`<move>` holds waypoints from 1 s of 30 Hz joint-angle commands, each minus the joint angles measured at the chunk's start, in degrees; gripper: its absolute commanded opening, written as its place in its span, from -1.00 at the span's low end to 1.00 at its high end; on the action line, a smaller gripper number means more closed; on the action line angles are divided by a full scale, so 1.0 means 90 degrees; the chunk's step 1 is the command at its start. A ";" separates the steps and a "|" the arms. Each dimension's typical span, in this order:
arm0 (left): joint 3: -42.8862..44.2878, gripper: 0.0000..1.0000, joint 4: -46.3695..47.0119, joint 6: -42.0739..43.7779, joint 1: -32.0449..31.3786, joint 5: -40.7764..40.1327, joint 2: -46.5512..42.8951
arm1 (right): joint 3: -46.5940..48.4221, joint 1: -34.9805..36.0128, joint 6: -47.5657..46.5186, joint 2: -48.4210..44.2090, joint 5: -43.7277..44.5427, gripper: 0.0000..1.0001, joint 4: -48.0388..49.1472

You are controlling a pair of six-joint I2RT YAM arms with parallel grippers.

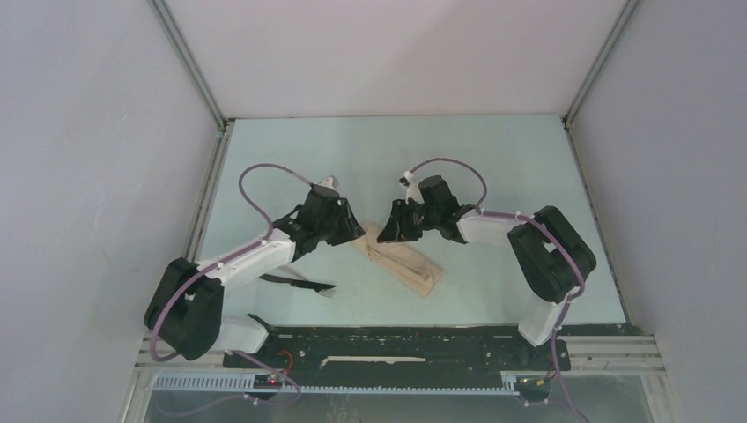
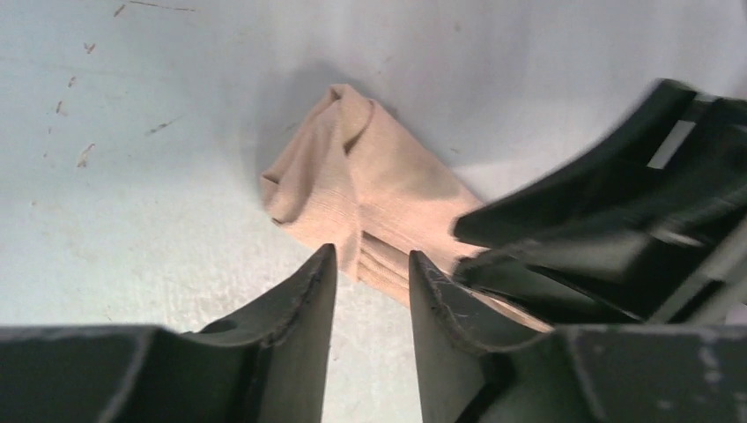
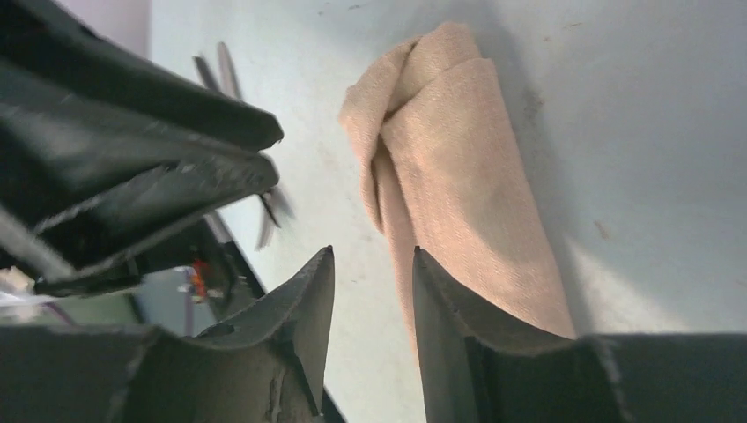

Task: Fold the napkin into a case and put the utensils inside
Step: Pick up the top corner of the smaller rectangle folded napkin.

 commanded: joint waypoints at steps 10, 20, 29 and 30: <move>0.0374 -0.51 0.0576 -0.0005 0.0157 0.0789 0.1052 | -0.0521 -0.0055 -0.1155 -0.0726 0.0755 -0.54 -0.1151; 0.0657 -0.63 0.0818 -0.0136 0.0205 0.0828 0.2246 | -0.0788 0.0631 -0.0775 -0.0349 0.1033 -0.61 -0.0500; 0.0543 -0.90 0.0711 -0.0411 0.0436 0.0827 0.2502 | -0.0579 0.0861 -0.1789 -0.1766 0.1854 -0.10 -0.2264; 0.0490 -0.91 0.0744 -0.0422 0.0446 0.0823 0.2477 | -0.0491 0.0892 -0.1940 -0.1941 0.2029 0.01 -0.2545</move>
